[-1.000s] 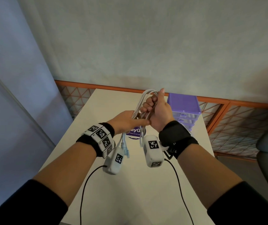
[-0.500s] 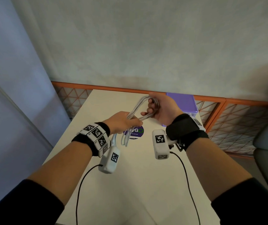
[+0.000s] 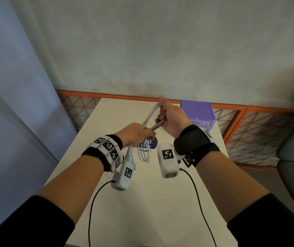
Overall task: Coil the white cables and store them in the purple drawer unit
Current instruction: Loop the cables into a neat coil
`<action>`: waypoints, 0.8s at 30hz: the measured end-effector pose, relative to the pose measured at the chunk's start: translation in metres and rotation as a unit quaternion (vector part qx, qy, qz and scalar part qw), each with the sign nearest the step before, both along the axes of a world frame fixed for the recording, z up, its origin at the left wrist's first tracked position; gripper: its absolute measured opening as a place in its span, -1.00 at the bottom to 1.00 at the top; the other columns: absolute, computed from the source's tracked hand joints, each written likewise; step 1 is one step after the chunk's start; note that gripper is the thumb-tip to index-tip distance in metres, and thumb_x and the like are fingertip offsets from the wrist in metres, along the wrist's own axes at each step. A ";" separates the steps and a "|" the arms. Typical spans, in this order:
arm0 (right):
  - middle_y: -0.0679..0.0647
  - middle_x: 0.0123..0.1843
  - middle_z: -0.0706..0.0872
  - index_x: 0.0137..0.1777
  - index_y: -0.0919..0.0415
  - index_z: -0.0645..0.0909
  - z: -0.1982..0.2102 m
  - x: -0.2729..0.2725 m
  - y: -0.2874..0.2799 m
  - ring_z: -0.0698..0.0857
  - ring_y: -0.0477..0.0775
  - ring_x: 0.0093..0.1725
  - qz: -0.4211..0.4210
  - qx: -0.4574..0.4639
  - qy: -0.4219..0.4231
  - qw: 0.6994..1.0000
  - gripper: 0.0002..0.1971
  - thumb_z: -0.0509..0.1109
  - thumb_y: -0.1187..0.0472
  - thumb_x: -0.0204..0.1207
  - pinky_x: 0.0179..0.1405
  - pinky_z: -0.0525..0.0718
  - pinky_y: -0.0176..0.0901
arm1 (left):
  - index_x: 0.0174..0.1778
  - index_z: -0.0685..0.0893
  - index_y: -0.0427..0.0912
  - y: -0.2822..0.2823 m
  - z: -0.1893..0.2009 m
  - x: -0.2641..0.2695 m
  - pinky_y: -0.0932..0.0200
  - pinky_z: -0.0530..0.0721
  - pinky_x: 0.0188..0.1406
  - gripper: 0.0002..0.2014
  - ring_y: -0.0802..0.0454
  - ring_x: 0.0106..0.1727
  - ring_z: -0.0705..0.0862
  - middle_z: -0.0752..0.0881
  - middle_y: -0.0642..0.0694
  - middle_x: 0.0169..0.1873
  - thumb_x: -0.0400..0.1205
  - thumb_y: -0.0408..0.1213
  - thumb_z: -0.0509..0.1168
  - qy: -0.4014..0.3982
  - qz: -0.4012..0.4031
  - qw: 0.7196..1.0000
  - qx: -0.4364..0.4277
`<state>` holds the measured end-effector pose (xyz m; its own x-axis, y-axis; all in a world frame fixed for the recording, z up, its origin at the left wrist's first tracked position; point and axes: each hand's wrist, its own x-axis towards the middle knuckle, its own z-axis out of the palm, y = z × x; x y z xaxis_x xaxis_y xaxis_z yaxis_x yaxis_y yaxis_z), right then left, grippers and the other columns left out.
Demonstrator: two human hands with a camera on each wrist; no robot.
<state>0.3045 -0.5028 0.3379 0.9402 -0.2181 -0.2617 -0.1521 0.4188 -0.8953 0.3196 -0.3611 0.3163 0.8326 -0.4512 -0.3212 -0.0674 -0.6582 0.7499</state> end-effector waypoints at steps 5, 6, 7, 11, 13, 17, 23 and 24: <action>0.00 -0.49 0.23 -0.37 0.17 0.42 0.007 0.001 -0.001 0.26 -0.03 -0.52 -0.043 0.060 -0.014 0.997 -0.61 0.27 -0.02 0.65 -0.34 0.47 -0.11 | -0.44 0.48 -0.12 0.000 0.002 -0.001 0.17 0.37 -0.41 -0.65 0.02 -0.47 0.38 0.45 -0.06 -0.48 0.60 -0.02 0.26 -0.016 -0.001 0.999 -0.031; -0.01 -0.49 0.23 -0.38 0.17 0.41 0.006 0.002 -0.001 0.27 -0.03 -0.53 -0.048 0.068 -0.017 0.996 -0.59 0.26 -0.03 0.65 -0.36 0.47 -0.11 | -0.39 0.49 -0.13 0.001 0.002 -0.001 0.13 0.38 -0.35 -0.67 0.00 -0.41 0.41 0.48 -0.08 -0.42 0.60 0.00 0.25 -0.024 -0.007 0.999 -0.032; -0.01 -0.50 0.24 -0.39 0.17 0.41 0.005 0.003 -0.001 0.27 -0.03 -0.54 -0.053 0.074 -0.018 0.996 -0.58 0.26 -0.04 0.65 -0.38 0.47 -0.11 | -0.31 0.54 -0.15 0.002 0.001 0.000 0.11 0.40 -0.29 -0.68 -0.01 -0.34 0.46 0.52 -0.09 -0.36 0.61 0.02 0.24 -0.031 -0.010 0.999 -0.031; -0.04 -0.63 0.28 -0.43 0.17 0.37 0.006 0.006 -0.004 0.30 -0.01 -0.56 -0.068 0.112 -0.027 0.991 -0.54 0.22 -0.08 0.66 -0.39 0.49 -0.11 | -0.13 0.69 -0.23 0.007 -0.002 0.000 0.12 0.49 -0.10 -0.57 0.00 -0.14 0.64 0.73 0.04 -0.26 0.65 0.09 0.17 -0.021 -0.012 0.996 -0.081; -0.05 -0.67 0.29 -0.44 0.16 0.35 0.006 0.007 -0.009 0.32 -0.01 -0.55 -0.072 0.121 -0.037 0.989 -0.52 0.18 -0.08 0.67 -0.37 0.50 -0.12 | -0.26 0.60 -0.17 0.010 -0.003 0.000 0.03 0.58 -0.04 -0.52 -0.04 -0.21 0.68 0.72 0.09 -0.46 0.61 0.21 0.13 -0.010 -0.010 0.993 -0.121; 0.02 -0.55 0.40 -0.41 0.18 0.38 -0.003 0.004 -0.017 0.46 0.04 -0.49 -0.061 0.062 -0.018 0.996 -0.53 0.14 -0.07 0.69 -0.21 0.62 -0.05 | -0.23 0.46 -0.11 0.015 0.000 0.001 -0.13 0.76 0.10 -0.53 0.13 -0.49 0.46 0.39 0.07 -0.52 0.59 0.27 0.04 0.012 0.008 0.985 -0.171; 0.22 0.32 0.49 0.33 0.29 0.56 -0.007 -0.003 -0.021 0.44 0.17 0.35 -0.074 -0.392 -0.046 0.916 -0.62 0.11 0.28 0.55 0.36 0.43 -0.03 | -0.28 0.39 -0.10 0.019 0.005 0.006 0.16 0.57 -0.37 -0.56 0.13 -0.54 0.28 0.31 0.05 -0.52 0.63 0.24 0.05 0.008 0.039 0.989 -0.141; 0.15 0.46 0.38 0.46 0.18 0.46 -0.006 -0.007 -0.020 0.32 0.11 0.45 -0.034 -0.439 -0.084 0.894 -0.50 0.18 0.22 0.48 0.43 0.31 -0.07 | -0.27 0.39 -0.10 0.019 0.004 0.006 0.16 0.52 -0.39 -0.56 0.12 -0.54 0.28 0.31 0.05 -0.52 0.63 0.24 0.05 0.012 0.038 0.989 -0.140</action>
<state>0.2975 -0.5227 0.3322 0.9267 -0.3290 0.1816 0.0141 -0.4525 -0.8916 0.3256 -0.3423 0.3205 0.8616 -0.4611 -0.2123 -0.0056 -0.4267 0.9044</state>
